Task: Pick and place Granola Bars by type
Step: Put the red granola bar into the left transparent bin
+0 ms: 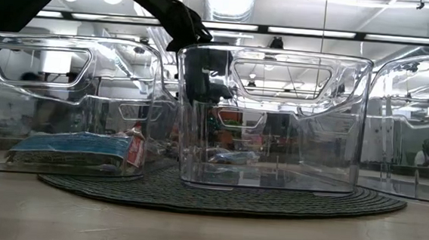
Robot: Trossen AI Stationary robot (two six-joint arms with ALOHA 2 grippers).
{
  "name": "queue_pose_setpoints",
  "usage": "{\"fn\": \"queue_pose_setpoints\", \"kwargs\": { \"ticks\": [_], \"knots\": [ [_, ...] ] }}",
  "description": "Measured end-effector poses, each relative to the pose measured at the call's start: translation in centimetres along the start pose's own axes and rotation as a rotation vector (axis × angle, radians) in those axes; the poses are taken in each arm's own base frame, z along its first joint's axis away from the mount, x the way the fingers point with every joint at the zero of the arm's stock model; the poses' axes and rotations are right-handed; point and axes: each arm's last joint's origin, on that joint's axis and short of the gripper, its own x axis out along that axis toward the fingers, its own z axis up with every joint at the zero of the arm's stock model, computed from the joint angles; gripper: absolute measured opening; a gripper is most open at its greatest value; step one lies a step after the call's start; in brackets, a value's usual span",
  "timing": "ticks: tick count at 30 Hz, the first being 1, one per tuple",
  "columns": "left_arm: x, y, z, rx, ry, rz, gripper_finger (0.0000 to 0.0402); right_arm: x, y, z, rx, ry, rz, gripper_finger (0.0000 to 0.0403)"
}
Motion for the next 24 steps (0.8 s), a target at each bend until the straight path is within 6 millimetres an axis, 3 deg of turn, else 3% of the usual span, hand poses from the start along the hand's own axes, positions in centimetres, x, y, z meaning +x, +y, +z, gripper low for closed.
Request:
{"fn": "queue_pose_setpoints", "kwargs": {
  "ticks": [15, 20, 24],
  "knots": [
    [-0.4, 0.6, 0.1, -0.012, 0.026, 0.027, 0.017, 0.0, 0.0, 0.0, 0.0, 0.001, 0.0, 0.0008],
    [-0.4, 1.0, 0.4, -0.046, 0.001, 0.064, 0.0202, 0.0, 0.0, 0.0, 0.0, 0.001, 0.0, 0.0008],
    [-0.4, 1.2, 0.5, -0.078, -0.023, 0.098, 0.0206, 0.0, 0.0, 0.0, 0.003, 0.001, 0.0, 0.0008]
  ]
}}
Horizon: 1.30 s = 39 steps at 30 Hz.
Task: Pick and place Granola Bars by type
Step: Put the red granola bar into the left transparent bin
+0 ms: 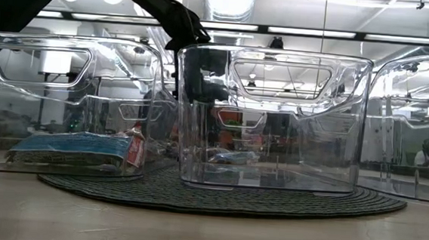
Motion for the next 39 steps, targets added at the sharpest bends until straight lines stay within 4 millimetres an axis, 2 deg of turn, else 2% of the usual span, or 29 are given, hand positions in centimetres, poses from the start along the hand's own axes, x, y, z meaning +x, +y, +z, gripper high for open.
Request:
{"fn": "queue_pose_setpoints", "kwargs": {
  "ticks": [9, 18, 23, 26, 34, 39],
  "knots": [
    [1.7, 0.6, -0.5, -0.062, -0.01, 0.024, 0.0206, 0.0, 0.0, 0.0, 0.0, 0.001, 0.0, 0.0008],
    [4.6, 1.4, -1.6, -0.127, -0.023, 0.012, 0.0206, 0.0, 0.0, 0.0, -0.001, 0.001, 0.0, 0.0008],
    [5.1, 1.7, -2.0, -0.128, -0.016, 0.02, 0.0201, 0.0, 0.0, 0.0, 0.0, 0.001, 0.0, 0.0008],
    [5.0, 1.7, -2.0, -0.121, -0.013, 0.024, 0.0179, 0.0, 0.0, 0.0, 0.0, 0.001, 0.0, 0.0008],
    [4.5, 1.3, -1.6, -0.086, -0.017, 0.003, 0.0088, 0.0, 0.0, 0.0, 0.003, 0.001, 0.0, 0.0008],
    [3.9, 1.1, -1.2, -0.029, -0.018, 0.001, 0.0056, 0.0, 0.0, 0.0, 0.002, 0.001, 0.0, 0.0008]
  ]
}}
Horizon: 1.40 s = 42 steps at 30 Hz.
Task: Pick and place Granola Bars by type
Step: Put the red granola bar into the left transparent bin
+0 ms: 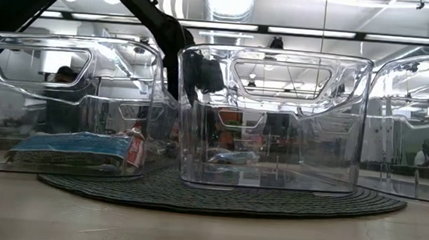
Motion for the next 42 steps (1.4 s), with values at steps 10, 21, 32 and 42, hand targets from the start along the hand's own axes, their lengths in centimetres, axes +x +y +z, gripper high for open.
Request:
{"fn": "queue_pose_setpoints", "kwargs": {
  "ticks": [10, 21, 32, 42],
  "knots": [
    [-4.8, -0.8, 2.3, 0.136, -0.013, -0.011, 0.0046, 0.0, -0.1, -0.2, -0.008, 0.02, -0.006, 0.0008],
    [-16.0, -2.7, 3.0, 0.329, -0.026, -0.096, 0.0046, 0.0, -0.1, -0.2, -0.009, 0.024, -0.007, 0.0008],
    [-22.8, -4.5, -3.9, 0.596, 0.002, -0.178, 0.0046, 0.0, -0.1, -0.2, -0.009, 0.023, -0.006, 0.0008],
    [-20.4, -4.8, -11.1, 0.706, 0.073, -0.198, 0.0046, 0.0, 0.0, -0.2, -0.006, 0.015, -0.004, 0.0008]
  ]
}}
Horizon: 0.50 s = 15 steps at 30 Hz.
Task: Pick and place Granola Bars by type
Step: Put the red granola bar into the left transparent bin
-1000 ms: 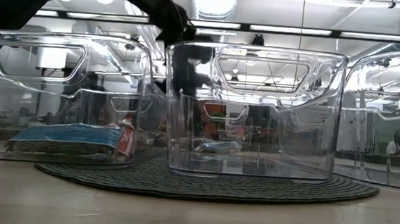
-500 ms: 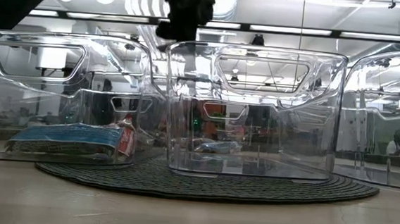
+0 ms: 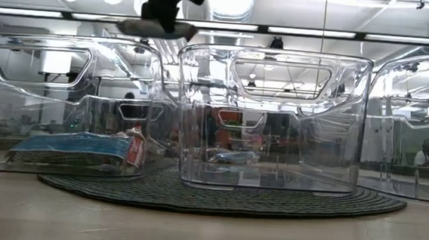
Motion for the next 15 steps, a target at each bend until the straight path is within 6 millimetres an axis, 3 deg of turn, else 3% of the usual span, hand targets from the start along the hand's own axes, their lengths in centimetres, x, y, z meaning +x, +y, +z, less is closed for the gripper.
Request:
{"fn": "queue_pose_setpoints", "kwargs": {
  "ticks": [9, 15],
  "knots": [
    [5.1, -1.5, -3.0, 0.064, 0.076, -0.008, 0.0046, 0.0, 0.0, 0.0, 0.002, 0.0, -0.001, 0.0008],
    [7.4, -1.5, -4.0, 0.043, 0.114, -0.005, 0.0046, 0.0, 0.0, 0.0, 0.008, 0.001, -0.001, 0.0008]
  ]
}}
